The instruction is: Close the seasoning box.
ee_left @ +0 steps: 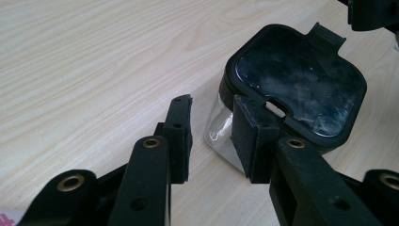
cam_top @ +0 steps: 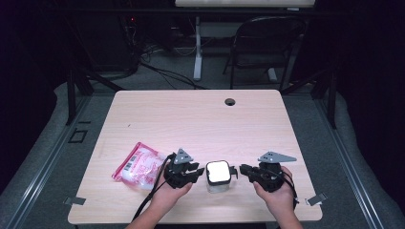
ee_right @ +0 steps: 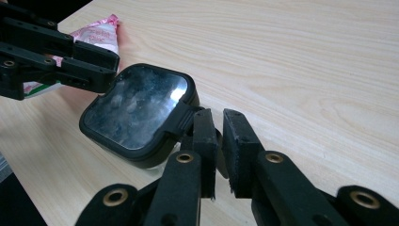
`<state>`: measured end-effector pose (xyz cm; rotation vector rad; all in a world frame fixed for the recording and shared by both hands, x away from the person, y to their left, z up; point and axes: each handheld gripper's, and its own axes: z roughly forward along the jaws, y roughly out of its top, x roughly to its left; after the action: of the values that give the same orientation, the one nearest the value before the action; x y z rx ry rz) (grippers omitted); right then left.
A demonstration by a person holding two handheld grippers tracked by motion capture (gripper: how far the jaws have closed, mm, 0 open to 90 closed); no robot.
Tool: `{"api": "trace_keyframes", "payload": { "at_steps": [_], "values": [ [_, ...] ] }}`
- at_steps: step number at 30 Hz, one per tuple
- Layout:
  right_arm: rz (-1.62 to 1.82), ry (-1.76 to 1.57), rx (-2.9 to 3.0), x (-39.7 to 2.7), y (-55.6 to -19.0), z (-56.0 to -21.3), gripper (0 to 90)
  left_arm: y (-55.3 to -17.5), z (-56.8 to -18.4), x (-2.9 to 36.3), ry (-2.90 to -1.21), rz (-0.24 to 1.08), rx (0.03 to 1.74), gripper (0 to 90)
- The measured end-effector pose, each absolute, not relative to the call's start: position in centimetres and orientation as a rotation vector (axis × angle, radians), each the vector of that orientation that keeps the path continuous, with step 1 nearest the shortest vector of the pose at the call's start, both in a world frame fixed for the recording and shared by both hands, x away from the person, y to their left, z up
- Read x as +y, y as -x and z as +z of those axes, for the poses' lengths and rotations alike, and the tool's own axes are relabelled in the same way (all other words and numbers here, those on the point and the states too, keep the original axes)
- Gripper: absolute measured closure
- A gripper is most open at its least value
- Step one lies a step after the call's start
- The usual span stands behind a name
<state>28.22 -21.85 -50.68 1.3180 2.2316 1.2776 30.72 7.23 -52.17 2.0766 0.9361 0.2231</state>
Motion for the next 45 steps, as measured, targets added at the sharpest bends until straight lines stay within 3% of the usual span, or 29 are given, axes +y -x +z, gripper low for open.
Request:
{"api": "trace_keyframes", "payload": {
  "at_steps": [17,45],
  "values": [
    [1.350,-1.223,2.247,-19.8,-28.7,-50.4,89.9,-29.8,-52.7,7.2,-2.112,0.198,0.902,86.7],
    [1.365,-1.229,2.273,-19.7,-28.8,-51.3,90.0,-28.3,-52.5,6.6,-2.143,0.132,0.834,87.2]
  ]
}}
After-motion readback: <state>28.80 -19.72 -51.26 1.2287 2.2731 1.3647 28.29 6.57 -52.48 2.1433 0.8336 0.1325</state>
